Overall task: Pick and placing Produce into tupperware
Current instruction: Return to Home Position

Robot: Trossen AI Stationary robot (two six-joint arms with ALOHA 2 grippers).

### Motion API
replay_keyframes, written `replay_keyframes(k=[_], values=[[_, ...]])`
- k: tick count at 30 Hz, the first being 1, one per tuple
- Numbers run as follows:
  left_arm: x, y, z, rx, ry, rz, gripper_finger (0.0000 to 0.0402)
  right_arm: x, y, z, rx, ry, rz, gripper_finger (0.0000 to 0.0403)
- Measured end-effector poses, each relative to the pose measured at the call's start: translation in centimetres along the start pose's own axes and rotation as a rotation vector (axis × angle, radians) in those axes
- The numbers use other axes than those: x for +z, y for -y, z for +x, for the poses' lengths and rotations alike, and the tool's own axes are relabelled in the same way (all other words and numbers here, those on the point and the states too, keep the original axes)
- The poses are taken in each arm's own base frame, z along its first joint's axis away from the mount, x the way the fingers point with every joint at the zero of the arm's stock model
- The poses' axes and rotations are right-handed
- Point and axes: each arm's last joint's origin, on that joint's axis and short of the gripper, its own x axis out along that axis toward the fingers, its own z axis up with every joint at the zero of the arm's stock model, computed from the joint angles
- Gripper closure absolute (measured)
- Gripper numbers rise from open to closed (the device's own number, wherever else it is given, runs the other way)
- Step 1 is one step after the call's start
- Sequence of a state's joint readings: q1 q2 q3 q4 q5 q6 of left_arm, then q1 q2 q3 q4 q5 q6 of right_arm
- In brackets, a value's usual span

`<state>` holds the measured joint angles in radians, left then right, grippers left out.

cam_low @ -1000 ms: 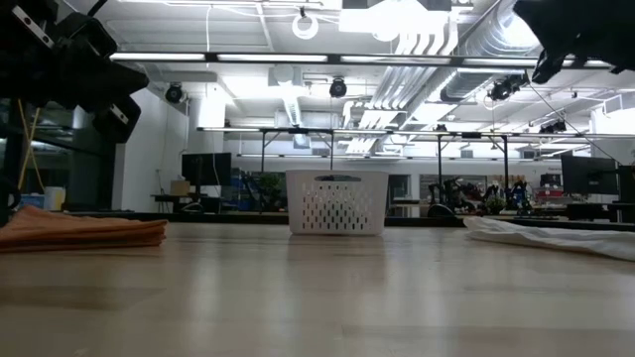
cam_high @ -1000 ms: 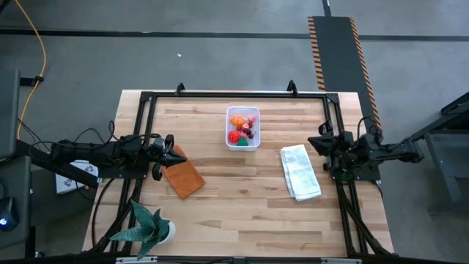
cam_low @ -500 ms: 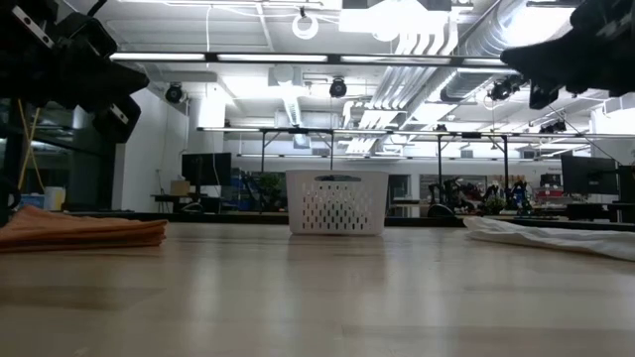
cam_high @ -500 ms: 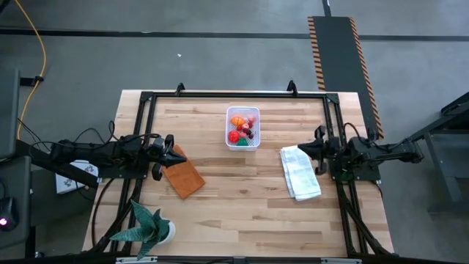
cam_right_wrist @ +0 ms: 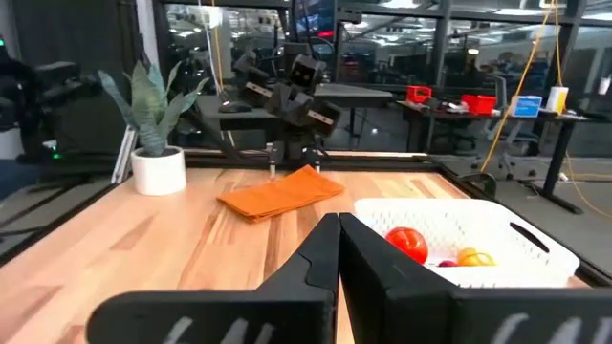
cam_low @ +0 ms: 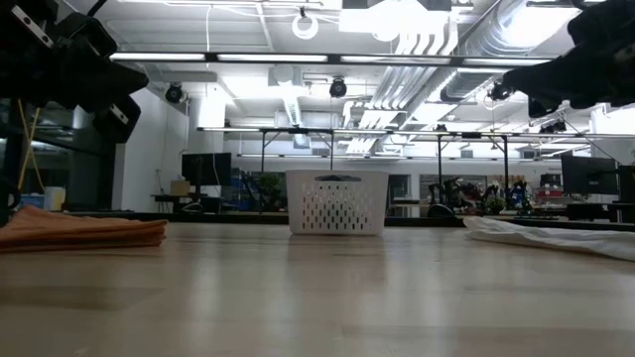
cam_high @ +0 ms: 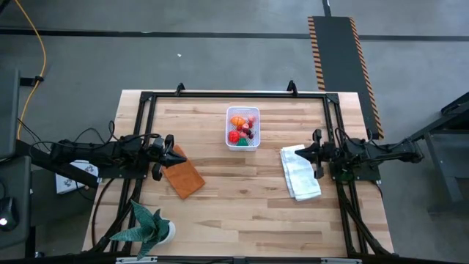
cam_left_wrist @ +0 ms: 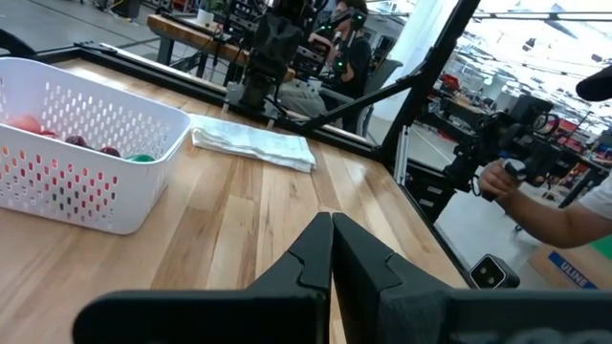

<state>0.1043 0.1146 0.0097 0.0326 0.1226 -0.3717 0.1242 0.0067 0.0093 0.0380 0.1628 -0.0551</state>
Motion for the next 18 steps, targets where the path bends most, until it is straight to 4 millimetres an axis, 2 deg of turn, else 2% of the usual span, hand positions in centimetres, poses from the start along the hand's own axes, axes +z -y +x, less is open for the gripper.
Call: replay_keyframes(k=[8,18], values=[[0.0,0.0,0.0,0.000,0.000,-0.001,0.0401,-0.1,0.0,0.1,0.002,-0.011,-0.062,0.0403],[0.0,0.0,0.0,0.000,0.000,-0.001,0.0401,-1.1,-0.2,0.7,0.030,-0.125,-0.019,0.0403]])
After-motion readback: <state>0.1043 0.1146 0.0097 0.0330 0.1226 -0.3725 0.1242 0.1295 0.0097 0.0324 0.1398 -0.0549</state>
